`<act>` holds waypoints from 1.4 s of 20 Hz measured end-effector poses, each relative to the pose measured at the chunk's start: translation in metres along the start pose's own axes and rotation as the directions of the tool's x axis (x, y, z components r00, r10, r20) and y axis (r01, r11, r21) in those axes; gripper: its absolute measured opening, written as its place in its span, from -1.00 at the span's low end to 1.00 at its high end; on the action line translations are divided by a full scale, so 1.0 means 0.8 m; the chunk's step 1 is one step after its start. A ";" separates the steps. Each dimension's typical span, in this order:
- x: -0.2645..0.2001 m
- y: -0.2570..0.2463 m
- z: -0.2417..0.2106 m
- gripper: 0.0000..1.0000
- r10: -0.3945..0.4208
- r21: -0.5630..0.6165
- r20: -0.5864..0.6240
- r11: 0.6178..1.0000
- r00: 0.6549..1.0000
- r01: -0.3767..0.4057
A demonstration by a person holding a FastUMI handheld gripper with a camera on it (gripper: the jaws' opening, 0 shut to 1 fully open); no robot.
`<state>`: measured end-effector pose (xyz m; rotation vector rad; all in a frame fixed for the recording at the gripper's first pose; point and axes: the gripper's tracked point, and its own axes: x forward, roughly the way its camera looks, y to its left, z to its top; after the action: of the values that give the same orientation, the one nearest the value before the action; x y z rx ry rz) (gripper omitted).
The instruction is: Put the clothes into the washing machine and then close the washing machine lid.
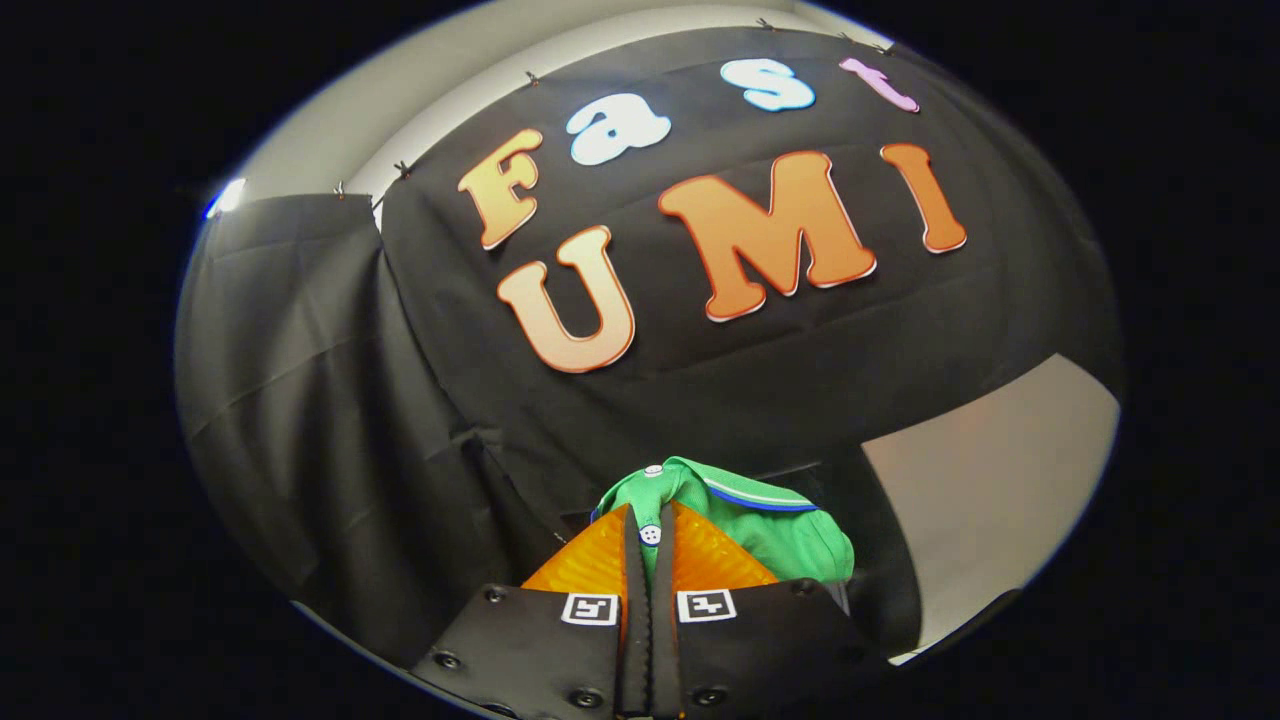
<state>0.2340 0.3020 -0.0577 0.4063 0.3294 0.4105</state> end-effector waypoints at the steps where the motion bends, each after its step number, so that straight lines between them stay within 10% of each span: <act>1: 0.014 0.001 -0.019 -0.83 -0.004 0.011 -0.025 1.000 1.000 0.004; 14: 0.166 -0.052 -0.268 -0.83 -0.115 0.071 -0.301 0.987 0.947 0.143; 28: 0.241 -0.155 -0.451 -0.83 -0.248 0.022 -0.560 0.949 0.790 0.314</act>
<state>0.3009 0.3961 -0.4688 0.3357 0.9758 0.2051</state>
